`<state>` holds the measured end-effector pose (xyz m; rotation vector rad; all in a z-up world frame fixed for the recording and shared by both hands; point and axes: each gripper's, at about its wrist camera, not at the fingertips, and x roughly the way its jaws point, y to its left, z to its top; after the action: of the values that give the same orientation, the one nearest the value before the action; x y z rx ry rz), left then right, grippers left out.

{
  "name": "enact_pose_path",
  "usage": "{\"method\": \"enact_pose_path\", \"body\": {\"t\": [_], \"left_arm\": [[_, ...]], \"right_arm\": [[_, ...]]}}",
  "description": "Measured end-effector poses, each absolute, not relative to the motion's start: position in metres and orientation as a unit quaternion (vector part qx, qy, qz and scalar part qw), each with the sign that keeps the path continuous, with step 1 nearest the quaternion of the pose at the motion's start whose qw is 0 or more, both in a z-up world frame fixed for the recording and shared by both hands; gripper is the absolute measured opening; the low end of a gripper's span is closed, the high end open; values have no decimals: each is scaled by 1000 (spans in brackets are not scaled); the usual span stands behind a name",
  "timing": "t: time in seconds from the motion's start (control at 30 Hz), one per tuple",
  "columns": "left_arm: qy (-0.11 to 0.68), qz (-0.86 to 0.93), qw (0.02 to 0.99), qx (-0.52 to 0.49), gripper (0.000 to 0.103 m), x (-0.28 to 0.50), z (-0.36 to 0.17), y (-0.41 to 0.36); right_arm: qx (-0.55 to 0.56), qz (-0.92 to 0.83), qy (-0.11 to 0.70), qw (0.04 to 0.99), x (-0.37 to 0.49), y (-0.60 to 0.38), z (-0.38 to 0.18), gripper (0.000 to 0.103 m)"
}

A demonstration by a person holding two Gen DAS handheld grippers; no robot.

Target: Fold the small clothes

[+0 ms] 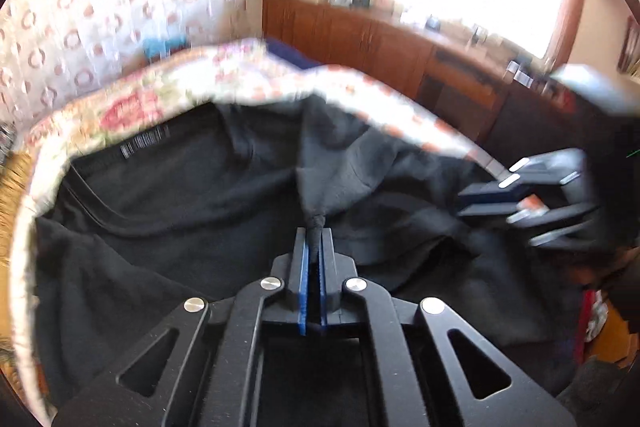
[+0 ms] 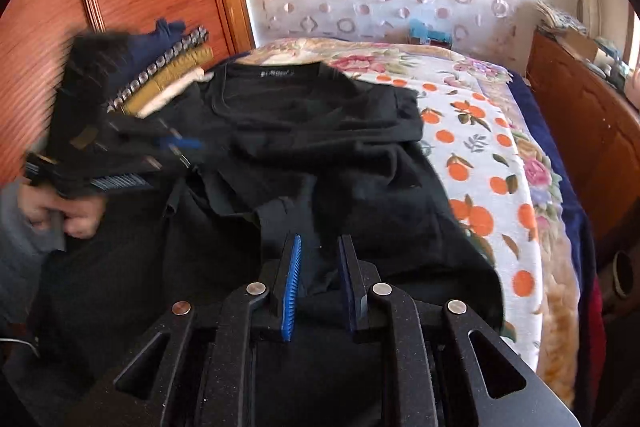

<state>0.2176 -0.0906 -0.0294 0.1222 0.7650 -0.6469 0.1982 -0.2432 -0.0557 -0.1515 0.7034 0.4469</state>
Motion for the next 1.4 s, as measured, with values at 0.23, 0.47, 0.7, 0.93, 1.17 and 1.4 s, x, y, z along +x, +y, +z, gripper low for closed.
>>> {"method": "enact_pose_path", "body": {"t": [0.23, 0.47, 0.7, 0.93, 1.17, 1.4], "left_arm": [[364, -268, 891, 49, 6, 195, -8, -59], [382, -255, 888, 24, 58, 204, -26, -39], [383, -239, 892, 26, 67, 214, -34, -38], [378, -227, 897, 14, 67, 211, -38, -28], [378, -219, 900, 10, 67, 209, -41, -21], [368, -206, 907, 7, 67, 203, -35, -5]], "right_arm": [[-63, 194, 355, 912, 201, -266, -54, 19], [-56, 192, 345, 917, 204, -263, -39, 19], [-47, 247, 355, 901, 184, -238, -44, 19], [-85, 245, 381, 888, 184, -218, -64, 19], [-106, 263, 378, 881, 166, -217, -51, 3], [-146, 256, 414, 861, 157, -217, -63, 3]]}}
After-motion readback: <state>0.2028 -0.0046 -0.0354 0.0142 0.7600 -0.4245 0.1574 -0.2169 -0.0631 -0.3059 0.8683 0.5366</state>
